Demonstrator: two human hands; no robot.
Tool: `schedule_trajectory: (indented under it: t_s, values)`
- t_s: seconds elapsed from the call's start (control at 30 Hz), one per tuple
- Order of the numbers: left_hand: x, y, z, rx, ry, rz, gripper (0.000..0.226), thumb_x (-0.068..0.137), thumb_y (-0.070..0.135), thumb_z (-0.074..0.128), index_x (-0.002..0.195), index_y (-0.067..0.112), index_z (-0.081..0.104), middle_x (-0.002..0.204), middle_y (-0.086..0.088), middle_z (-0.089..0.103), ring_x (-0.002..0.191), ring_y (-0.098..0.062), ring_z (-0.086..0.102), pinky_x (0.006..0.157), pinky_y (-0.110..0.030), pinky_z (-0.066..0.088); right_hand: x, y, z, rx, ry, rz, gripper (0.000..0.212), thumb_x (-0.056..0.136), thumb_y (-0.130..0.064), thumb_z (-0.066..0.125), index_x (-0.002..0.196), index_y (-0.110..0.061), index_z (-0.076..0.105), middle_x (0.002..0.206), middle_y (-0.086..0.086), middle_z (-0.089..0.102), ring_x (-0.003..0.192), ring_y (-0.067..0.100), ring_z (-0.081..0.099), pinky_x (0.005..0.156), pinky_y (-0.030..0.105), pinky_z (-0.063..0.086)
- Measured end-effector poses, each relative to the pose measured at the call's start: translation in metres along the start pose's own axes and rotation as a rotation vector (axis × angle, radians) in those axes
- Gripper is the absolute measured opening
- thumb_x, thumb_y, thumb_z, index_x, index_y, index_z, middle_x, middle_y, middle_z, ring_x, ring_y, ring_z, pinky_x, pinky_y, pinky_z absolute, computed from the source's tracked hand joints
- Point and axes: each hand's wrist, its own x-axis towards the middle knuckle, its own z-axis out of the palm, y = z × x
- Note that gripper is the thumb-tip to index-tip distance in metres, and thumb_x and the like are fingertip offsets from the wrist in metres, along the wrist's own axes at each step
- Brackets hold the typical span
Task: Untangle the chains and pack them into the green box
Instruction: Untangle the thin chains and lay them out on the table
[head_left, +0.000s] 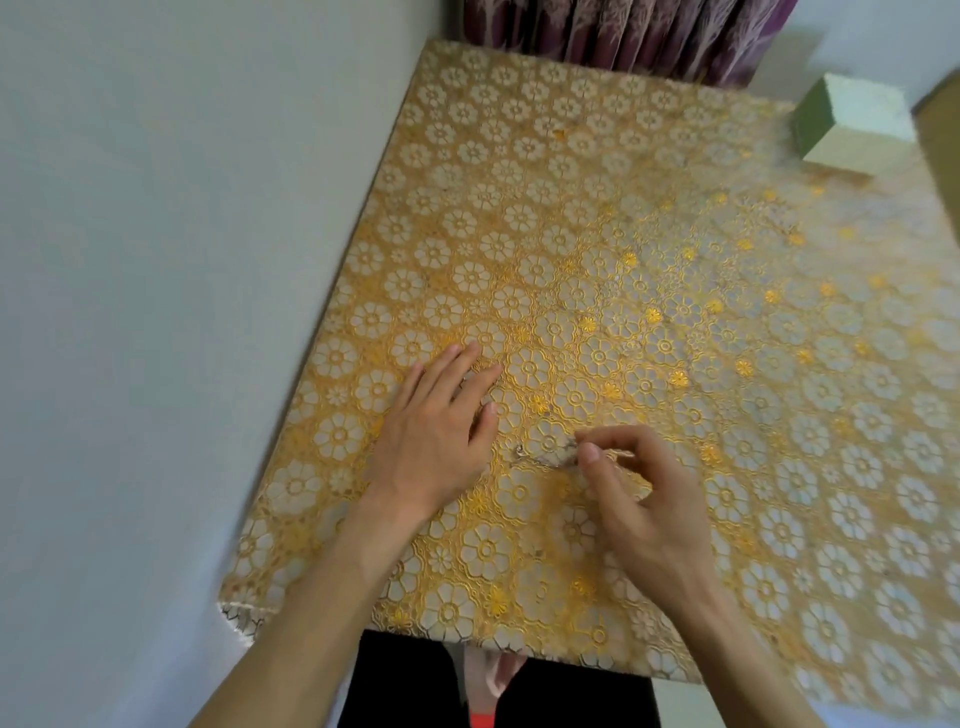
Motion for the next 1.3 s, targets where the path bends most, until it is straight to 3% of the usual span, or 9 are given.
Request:
schedule_trajectory:
  t_s: [0.13,0.3,0.47,0.57,0.7,0.93,1.03,1.13,1.3]
  values:
    - [-0.001,-0.001,0.001,-0.007,0.02,0.001,0.048,0.106,0.043,0.032,0.153,0.035,0.035,0.166,0.009,0.022,0.155,-0.008,0.01,0.126,-0.034,-0.002,-0.011,-0.007,-0.005,-0.001,-0.013,0.0,0.004,0.094,-0.029,0.063,0.092,-0.031,0.066,0.094,-0.016,0.073,0.098,0.008,0.068,0.086,0.032,0.052]
    - [-0.001,-0.001,0.003,-0.051,0.044,0.004,0.048,0.106,0.043,0.031,0.153,0.033,0.038,0.165,0.007,0.024,0.154,-0.01,0.013,0.127,-0.035,-0.001,-0.021,-0.009,-0.007,0.076,-0.014,0.053,0.006,0.098,-0.019,0.061,0.093,-0.021,0.064,0.094,-0.013,0.074,0.092,0.006,0.071,0.081,0.021,0.053]
    - [-0.007,0.0,0.003,-0.078,0.007,0.016,0.045,0.104,0.048,0.031,0.147,0.039,0.042,0.166,0.009,0.023,0.155,-0.011,0.011,0.126,-0.038,-0.003,-0.029,-0.005,-0.003,0.094,0.009,0.095,0.005,0.098,-0.02,0.061,0.094,-0.02,0.064,0.091,-0.01,0.074,0.087,0.007,0.071,0.079,0.024,0.055]
    - [-0.028,0.016,0.001,-0.154,-0.07,0.069,0.044,0.098,0.055,0.038,0.139,0.045,0.049,0.161,0.015,0.031,0.154,-0.01,0.012,0.126,-0.044,-0.003,-0.031,0.002,0.0,0.098,0.072,0.137,0.006,0.098,-0.021,0.062,0.093,-0.019,0.065,0.086,-0.015,0.073,0.08,0.003,0.069,0.073,0.021,0.053]
    - [-0.05,0.035,0.01,-0.102,-0.094,0.103,0.043,0.098,0.057,0.041,0.139,0.048,0.048,0.164,0.018,0.021,0.155,-0.008,0.003,0.126,-0.045,-0.008,-0.031,0.017,-0.001,-0.064,0.243,0.149,0.009,0.096,-0.025,0.067,0.088,-0.026,0.063,0.074,-0.016,0.069,0.074,-0.008,0.065,0.062,0.007,0.045]
    - [-0.057,0.037,0.02,-0.095,-0.009,0.085,0.04,0.098,0.058,0.041,0.136,0.049,0.052,0.162,0.018,0.027,0.154,-0.005,0.011,0.126,-0.04,-0.004,-0.036,0.041,-0.008,-0.253,0.284,0.091,0.007,0.093,-0.031,0.068,0.097,-0.026,0.064,0.095,-0.016,0.063,0.082,0.0,0.064,0.066,0.006,0.042]
    - [-0.059,0.037,0.021,-0.057,0.0,0.087,0.041,0.099,0.059,0.04,0.137,0.049,0.051,0.162,0.018,0.028,0.153,-0.006,0.014,0.126,-0.038,-0.001,-0.041,0.047,-0.009,-0.237,0.33,0.003,0.009,0.091,-0.024,0.072,0.098,-0.021,0.068,0.098,-0.011,0.064,0.069,0.0,0.064,0.064,0.004,0.041]
    - [-0.06,0.038,0.021,-0.047,0.016,0.084,0.04,0.098,0.057,0.045,0.136,0.048,0.053,0.16,0.016,0.033,0.153,-0.007,0.018,0.126,-0.038,0.003,-0.052,0.052,-0.005,-0.263,0.324,-0.147,0.016,0.085,-0.015,0.077,0.097,-0.024,0.071,0.098,-0.015,0.062,0.06,0.003,0.061,0.06,0.008,0.042]
    - [-0.061,0.039,0.021,-0.039,0.028,0.079,0.04,0.097,0.057,0.044,0.135,0.049,0.053,0.159,0.017,0.035,0.152,-0.006,0.019,0.127,-0.04,0.008,-0.052,0.055,0.0,-0.351,0.282,-0.19,0.018,0.087,-0.031,0.077,0.106,-0.031,0.075,0.099,-0.012,0.065,0.059,0.0,0.055,0.058,0.024,0.05]
